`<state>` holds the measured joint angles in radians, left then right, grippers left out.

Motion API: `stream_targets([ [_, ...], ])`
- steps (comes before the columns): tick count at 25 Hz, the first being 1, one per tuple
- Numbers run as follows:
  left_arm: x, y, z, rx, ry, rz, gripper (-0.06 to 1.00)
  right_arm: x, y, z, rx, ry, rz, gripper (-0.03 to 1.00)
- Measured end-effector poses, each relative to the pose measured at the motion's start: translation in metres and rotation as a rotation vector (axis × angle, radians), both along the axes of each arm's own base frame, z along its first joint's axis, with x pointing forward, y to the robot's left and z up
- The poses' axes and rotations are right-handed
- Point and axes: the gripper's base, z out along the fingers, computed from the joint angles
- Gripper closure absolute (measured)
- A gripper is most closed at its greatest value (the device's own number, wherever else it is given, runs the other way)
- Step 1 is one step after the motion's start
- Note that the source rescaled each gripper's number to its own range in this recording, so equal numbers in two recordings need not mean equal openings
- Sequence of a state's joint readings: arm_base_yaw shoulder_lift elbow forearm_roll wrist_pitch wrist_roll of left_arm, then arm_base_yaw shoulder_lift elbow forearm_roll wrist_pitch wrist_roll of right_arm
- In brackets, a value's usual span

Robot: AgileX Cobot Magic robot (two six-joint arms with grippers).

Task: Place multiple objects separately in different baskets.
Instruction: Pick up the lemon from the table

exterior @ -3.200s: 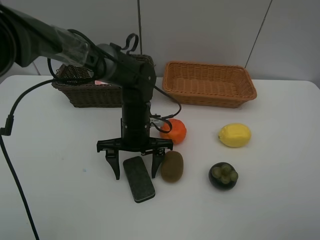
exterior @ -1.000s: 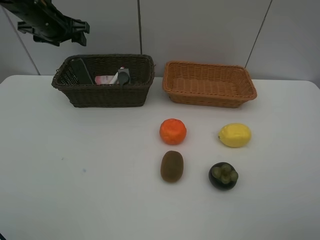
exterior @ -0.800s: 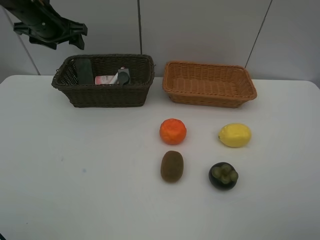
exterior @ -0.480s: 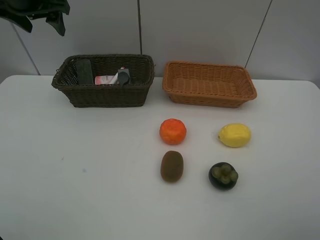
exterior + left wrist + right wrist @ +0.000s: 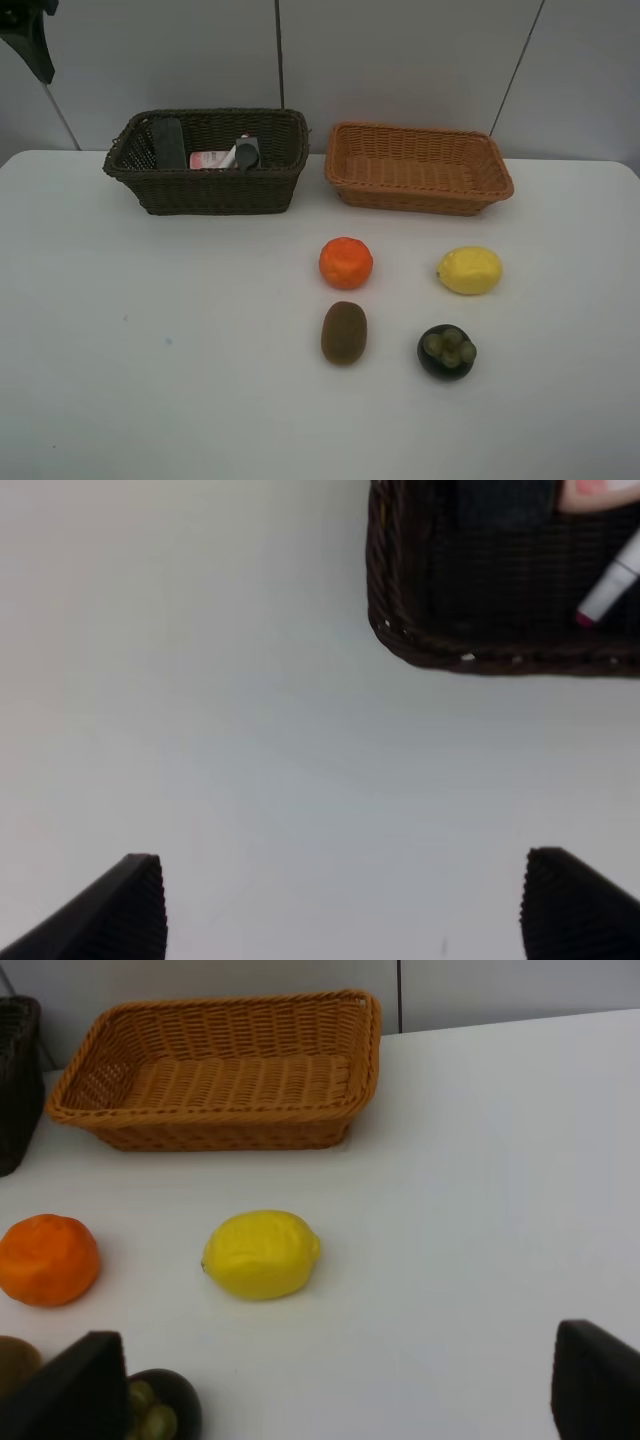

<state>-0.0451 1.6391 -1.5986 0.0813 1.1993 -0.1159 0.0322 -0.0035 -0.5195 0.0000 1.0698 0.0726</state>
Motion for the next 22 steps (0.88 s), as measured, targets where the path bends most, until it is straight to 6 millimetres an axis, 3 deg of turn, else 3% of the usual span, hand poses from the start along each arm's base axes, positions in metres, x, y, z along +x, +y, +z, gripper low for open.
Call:
stream_targets([
  [5, -0.07, 0.001, 0.026, -0.018, -0.067, -0.02, 0.02, 0.0, 0.0, 0.0, 0.0, 0.0, 0.0, -0.03],
  [10, -0.148, 0.006, 0.028, -0.008, -0.13, -0.022, 0.02, 0.0, 0.0, 0.0, 0.0, 0.0, 0.0, -0.03],
  [16, -0.243, 0.01, 0.009, 0.029, -0.257, -0.09, 0.02, 0.0, 0.0, 0.0, 0.0, 0.0, 0.0, -0.03],
  [22, -0.311, 0.008, -0.026, 0.062, -0.463, -0.216, 0.02, 0.0, 0.0, 0.0, 0.0, 0.0, 0.0, -0.03],
])
